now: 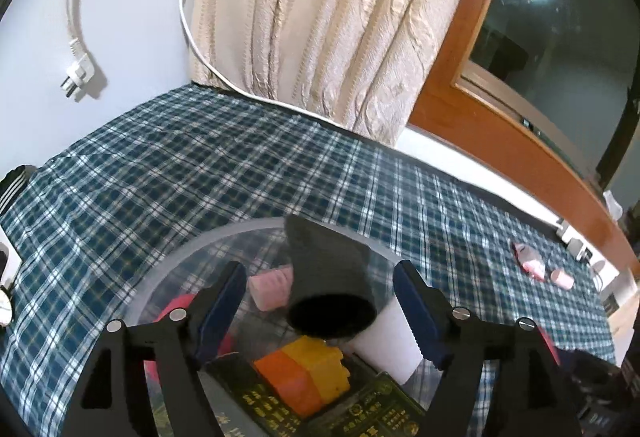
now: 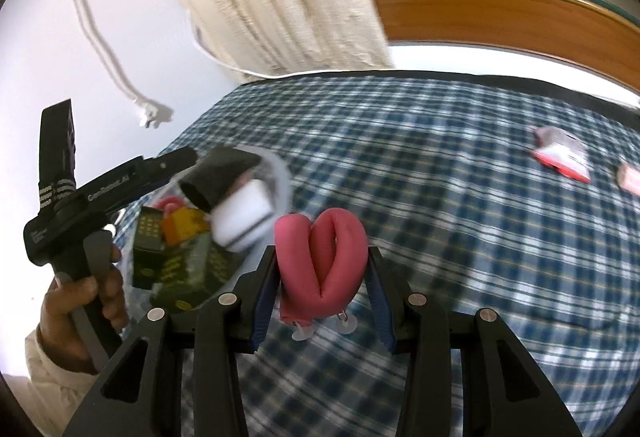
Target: Organize objects
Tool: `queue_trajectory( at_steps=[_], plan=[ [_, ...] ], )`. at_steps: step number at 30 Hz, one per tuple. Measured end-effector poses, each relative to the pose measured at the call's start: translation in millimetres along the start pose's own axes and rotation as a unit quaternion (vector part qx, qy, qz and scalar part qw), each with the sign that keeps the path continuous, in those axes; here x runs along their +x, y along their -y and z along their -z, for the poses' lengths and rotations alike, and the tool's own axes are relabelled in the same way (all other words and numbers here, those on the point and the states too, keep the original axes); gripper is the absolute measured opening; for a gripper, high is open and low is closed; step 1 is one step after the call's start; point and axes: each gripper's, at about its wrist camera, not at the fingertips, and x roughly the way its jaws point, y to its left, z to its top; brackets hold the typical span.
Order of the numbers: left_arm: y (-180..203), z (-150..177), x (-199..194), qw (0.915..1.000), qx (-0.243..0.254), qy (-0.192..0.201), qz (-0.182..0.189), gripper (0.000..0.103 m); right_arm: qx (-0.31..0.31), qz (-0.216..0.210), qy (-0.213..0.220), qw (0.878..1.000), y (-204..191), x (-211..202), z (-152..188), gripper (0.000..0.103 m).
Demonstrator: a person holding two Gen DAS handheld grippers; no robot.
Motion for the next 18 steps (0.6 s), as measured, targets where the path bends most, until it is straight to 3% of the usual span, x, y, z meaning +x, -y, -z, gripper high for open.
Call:
queue_trajectory(
  at_steps=[3, 13, 18],
  plan=[
    [-4.9, -1.8, -6.7, 0.9999, -0.006, 0.010, -0.004, 0.080, -0.011, -0.012, -0.002, 1.000, -15.4, 7.0, -4.3, 0.044],
    [-14.7, -8.3, -23.4, 0.9981, -0.018, 0.048, -0.034, 0.100, -0.049, -0.026, -0.006, 0.998, -56.9, 31.4, -13.0, 0.044],
    [-11.1, -6.9, -25.8, 0.9978, -0.009, 0.054, -0.036, 0.102, -0.052, -0.032, -0.008, 0.998, -62.3, 38.9, -15.4, 0.045]
  ],
)
